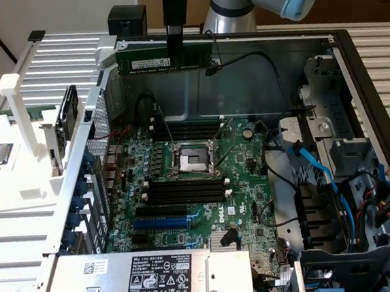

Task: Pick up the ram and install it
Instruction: 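Pick up the ram and move it above insertion slot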

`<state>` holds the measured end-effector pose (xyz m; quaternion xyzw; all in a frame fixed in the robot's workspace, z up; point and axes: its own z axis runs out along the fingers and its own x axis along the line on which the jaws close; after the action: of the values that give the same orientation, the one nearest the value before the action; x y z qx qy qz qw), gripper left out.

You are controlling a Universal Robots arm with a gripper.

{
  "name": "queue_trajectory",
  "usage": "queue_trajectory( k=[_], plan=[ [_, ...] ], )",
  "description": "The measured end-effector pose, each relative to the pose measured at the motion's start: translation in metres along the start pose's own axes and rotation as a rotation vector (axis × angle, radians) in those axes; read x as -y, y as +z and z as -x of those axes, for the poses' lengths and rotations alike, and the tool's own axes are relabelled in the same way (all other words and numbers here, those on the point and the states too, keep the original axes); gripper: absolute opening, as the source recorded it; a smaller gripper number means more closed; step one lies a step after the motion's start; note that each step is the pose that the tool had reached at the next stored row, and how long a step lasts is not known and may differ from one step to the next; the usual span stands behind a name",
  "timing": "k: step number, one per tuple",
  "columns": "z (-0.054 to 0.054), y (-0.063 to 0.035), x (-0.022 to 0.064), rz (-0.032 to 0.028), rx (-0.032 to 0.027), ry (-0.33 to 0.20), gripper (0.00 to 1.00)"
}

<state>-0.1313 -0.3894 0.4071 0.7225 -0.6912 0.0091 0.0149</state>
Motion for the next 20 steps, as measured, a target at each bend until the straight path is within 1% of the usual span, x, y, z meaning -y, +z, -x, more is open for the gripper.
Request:
queue_trajectory(
  k=[5,9,11,12,15,20],
  plan=[
    [0.0,0.0001,0.0078,-0.0009,0.0001,0.012,0.12],
    [0.0,0.0006,0.0097,-0.0014,0.0006,0.031,0.12],
    [0.0,0.001,0.0111,-0.0026,0.0008,0.037,0.12],
    [0.0,0.0012,0.0139,-0.0027,0.0009,0.039,0.12],
    [0.0,0.002,0.0144,-0.0026,0.0008,0.04,0.12],
    [0.0,0.003,0.0212,-0.0025,0.0008,0.042,0.12]
  ],
)
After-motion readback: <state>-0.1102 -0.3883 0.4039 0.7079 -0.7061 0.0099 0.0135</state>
